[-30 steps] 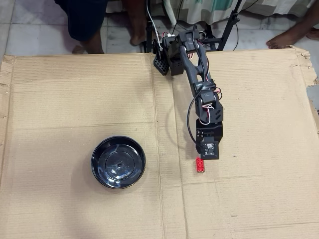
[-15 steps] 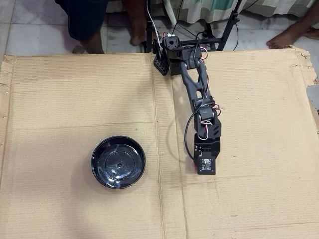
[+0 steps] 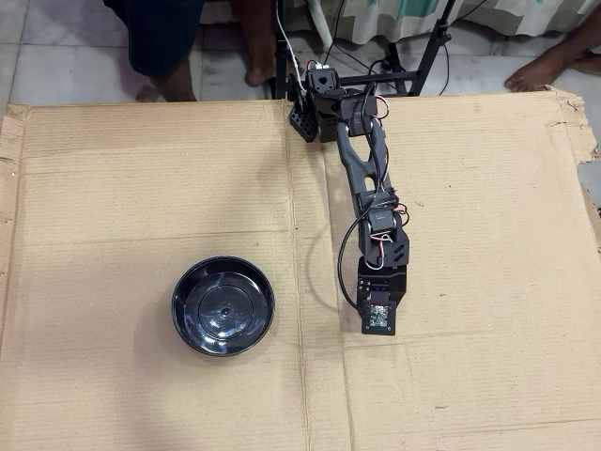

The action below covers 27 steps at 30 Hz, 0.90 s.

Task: Grasp a lego block and put it in the bin.

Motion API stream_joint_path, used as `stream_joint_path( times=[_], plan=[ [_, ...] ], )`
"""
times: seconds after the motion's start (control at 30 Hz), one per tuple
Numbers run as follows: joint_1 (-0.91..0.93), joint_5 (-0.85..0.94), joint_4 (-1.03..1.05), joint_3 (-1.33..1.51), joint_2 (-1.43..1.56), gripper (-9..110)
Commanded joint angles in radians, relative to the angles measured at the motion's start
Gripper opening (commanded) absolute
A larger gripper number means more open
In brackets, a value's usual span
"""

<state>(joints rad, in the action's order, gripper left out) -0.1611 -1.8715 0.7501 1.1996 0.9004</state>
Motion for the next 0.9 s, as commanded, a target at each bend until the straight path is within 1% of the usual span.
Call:
stream_joint_path(
  times=[0.0,0.57,0.87],
  plan=[
    [0.000,0.006,-0.002,0.011,0.017,18],
    [-0.049,0.006,-0.002,0.041,0.017,18],
    [-0.041,0.005,-0.014,0.075,0.006,16]
  ],
)
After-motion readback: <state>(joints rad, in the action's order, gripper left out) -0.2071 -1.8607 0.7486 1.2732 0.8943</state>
